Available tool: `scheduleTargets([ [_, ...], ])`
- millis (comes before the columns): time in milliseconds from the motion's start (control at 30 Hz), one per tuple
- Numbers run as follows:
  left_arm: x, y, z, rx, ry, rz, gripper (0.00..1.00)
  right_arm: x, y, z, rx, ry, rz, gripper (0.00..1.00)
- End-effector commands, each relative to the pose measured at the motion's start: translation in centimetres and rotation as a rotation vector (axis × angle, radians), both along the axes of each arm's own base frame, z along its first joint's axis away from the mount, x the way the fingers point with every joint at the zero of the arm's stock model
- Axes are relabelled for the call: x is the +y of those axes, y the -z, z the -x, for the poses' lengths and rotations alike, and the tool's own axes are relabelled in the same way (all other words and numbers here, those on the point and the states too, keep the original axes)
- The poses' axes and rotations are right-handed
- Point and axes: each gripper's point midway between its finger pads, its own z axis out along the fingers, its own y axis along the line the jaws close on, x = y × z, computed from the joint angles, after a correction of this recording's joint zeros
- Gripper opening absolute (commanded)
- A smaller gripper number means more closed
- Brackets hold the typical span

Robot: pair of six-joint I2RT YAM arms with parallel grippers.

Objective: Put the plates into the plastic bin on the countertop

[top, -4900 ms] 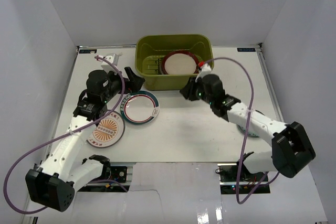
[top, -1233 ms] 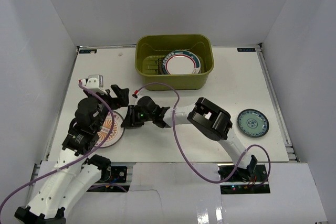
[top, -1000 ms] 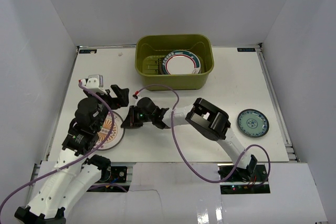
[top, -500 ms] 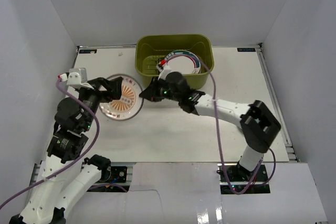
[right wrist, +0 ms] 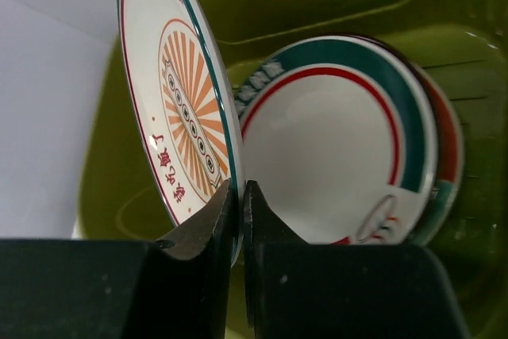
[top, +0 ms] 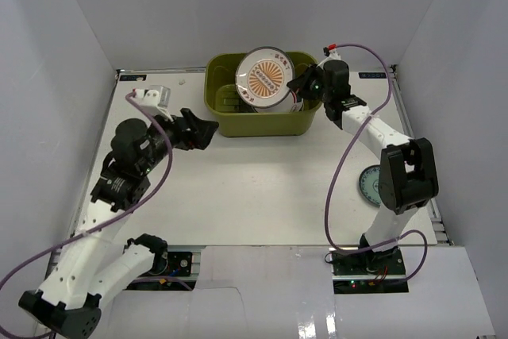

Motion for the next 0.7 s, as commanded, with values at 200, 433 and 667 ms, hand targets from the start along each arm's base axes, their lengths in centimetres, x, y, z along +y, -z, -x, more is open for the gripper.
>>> scheduleTargets([
  [200,-8.6,7.6,2.0,0.325,0.463,0.089,0.92,-1.1,-0.5,-4.1,-0.003,0.024,0.078,0.14],
  [433,-13.5,12.1,3.2,0.448,0.492,0.055,0.92,-3.7,-3.9,-2.6,-0.070,0.064,0.139,0.77],
  [667,-20.5,16.7,5.0,0.551,0.561,-0.049,0.87,-6.8,-11.0,3.7,-0.228,0.075,0.147,0.91],
])
